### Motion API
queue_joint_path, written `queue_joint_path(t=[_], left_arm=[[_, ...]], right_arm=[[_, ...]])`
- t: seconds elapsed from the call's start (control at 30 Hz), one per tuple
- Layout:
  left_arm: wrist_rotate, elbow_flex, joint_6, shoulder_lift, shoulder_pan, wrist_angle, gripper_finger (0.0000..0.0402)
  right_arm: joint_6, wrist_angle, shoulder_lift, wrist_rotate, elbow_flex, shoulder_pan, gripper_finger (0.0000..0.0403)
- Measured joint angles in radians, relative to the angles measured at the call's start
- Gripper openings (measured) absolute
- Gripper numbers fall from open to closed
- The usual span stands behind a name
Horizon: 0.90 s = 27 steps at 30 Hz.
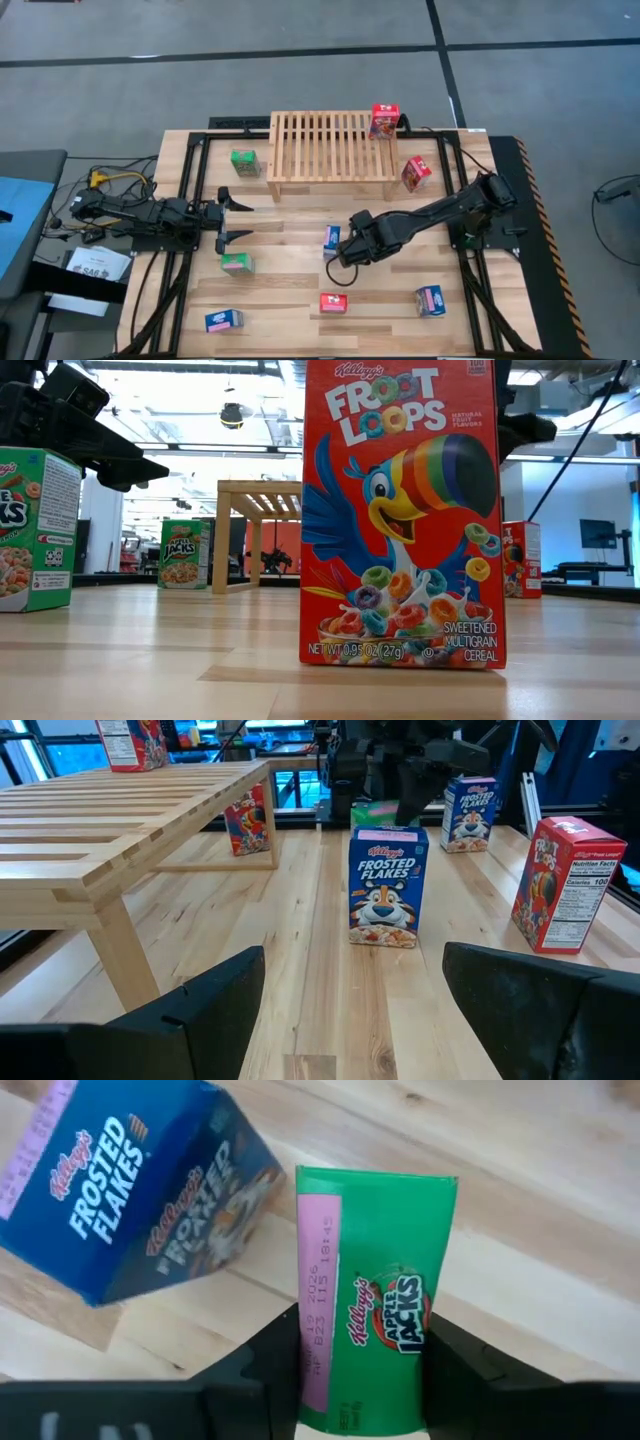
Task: Stack cereal on shelf
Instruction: Put the bottom right green cereal box on the shelf
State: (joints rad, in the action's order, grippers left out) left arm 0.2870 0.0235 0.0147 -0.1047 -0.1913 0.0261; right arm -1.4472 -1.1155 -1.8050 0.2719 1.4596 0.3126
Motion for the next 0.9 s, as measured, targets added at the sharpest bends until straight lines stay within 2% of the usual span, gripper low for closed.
queue_joint_path(t=[0.2,0.37,0.47,0.67,0.9], left_arm=[[0.000,0.000,0.000,0.000,0.000,0.000,0.0298],[0.000,0.000,0.000,0.000,0.000,0.000,0.0298],[0.000,0.000,0.000,0.000,0.000,0.000,0.0298],[0.000,0.000,0.000,0.000,0.000,0.000,0.0298],[0.000,0.000,0.000,0.000,0.000,0.000,0.0298]], right_arm=[[0.083,-0.222,0.001,0.025,0.174,-0.010,0.0181],[0.254,-0.397,0.001,0.054,0.358,-0.048,0.0179],[0.418,-0.457,0.001,0.054,0.472,-0.082,0.0180],[0.836,-0.453,0.001,0.053,0.665,-0.178,0.0178],[1.282,-0.455,0.002,0.050,0.786,-0.343,0.0183]])
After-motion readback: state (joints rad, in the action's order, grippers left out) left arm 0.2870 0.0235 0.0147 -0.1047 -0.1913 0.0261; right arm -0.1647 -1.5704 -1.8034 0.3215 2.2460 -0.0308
